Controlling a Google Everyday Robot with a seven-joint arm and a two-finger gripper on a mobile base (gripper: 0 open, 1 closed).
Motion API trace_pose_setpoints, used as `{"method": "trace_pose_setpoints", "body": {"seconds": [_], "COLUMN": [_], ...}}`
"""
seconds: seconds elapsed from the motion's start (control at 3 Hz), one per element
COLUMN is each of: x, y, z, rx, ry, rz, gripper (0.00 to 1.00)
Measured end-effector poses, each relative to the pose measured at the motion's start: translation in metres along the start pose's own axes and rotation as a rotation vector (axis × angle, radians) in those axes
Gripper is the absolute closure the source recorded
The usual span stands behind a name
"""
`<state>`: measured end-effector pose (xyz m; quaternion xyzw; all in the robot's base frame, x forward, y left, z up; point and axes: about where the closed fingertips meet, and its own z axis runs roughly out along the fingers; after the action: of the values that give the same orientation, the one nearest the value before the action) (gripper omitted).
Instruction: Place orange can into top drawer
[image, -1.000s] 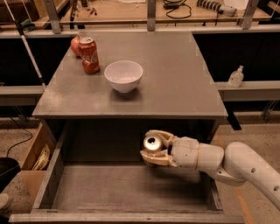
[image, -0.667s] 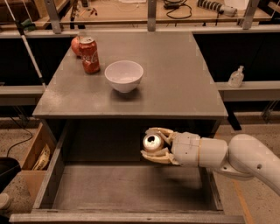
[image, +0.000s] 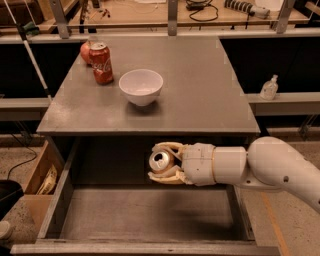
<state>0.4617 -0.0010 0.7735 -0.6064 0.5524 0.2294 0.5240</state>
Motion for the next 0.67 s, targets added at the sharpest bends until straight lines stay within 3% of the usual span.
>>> {"method": "trace_pose_setpoints", "body": {"seconds": [0.67], "x": [-0.013], "y": [0.029], "z": [0.028], "rx": [-0.086], "ry": [0.009], "rz": [0.069], "gripper": [1.0]}}
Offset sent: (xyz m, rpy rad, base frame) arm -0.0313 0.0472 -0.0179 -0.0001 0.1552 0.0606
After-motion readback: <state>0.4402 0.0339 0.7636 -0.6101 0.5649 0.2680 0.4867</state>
